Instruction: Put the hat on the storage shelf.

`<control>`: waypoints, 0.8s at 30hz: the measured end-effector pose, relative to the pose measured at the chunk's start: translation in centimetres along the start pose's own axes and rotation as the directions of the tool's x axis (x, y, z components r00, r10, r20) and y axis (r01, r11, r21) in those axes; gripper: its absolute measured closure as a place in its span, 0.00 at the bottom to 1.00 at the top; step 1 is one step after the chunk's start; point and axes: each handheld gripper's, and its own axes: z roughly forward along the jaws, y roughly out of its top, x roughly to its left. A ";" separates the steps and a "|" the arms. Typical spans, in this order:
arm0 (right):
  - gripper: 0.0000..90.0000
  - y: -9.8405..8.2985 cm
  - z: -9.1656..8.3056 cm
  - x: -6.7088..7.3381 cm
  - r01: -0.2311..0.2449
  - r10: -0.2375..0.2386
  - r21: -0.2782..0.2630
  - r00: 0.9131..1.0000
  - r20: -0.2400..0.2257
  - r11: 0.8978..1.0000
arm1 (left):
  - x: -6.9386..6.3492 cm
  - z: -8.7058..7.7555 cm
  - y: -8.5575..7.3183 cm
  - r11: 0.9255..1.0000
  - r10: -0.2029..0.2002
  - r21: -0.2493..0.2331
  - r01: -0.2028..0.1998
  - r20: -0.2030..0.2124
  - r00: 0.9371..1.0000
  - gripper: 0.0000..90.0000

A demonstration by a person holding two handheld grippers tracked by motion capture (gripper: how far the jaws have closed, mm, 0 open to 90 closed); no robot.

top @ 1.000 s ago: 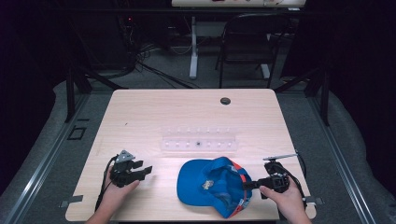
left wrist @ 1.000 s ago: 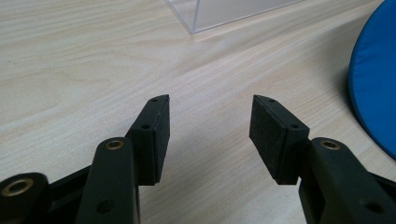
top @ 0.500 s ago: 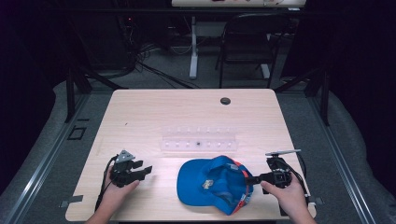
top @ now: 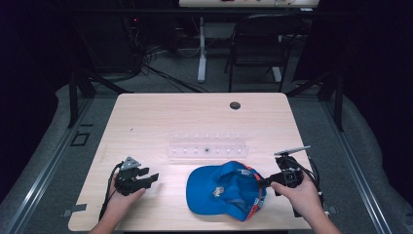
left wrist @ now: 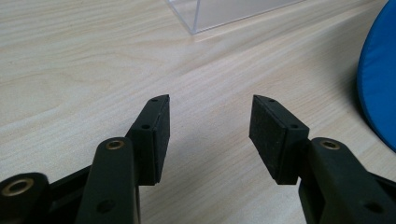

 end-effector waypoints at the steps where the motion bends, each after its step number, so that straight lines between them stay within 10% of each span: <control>1: 0.87 0.1 -0.1 0.1 -0.003 0.003 0.001 1.000 0.006 1.000 | 0.0 0.0 0.0 1.000 0.001 0.001 -0.001 0.000 1.000 0.54; 24: 0.87 3.4 -2.1 1.7 -0.015 0.003 0.068 0.985 0.173 0.998 | -0.1 0.2 0.0 1.000 0.005 0.011 -0.005 0.002 1.000 0.54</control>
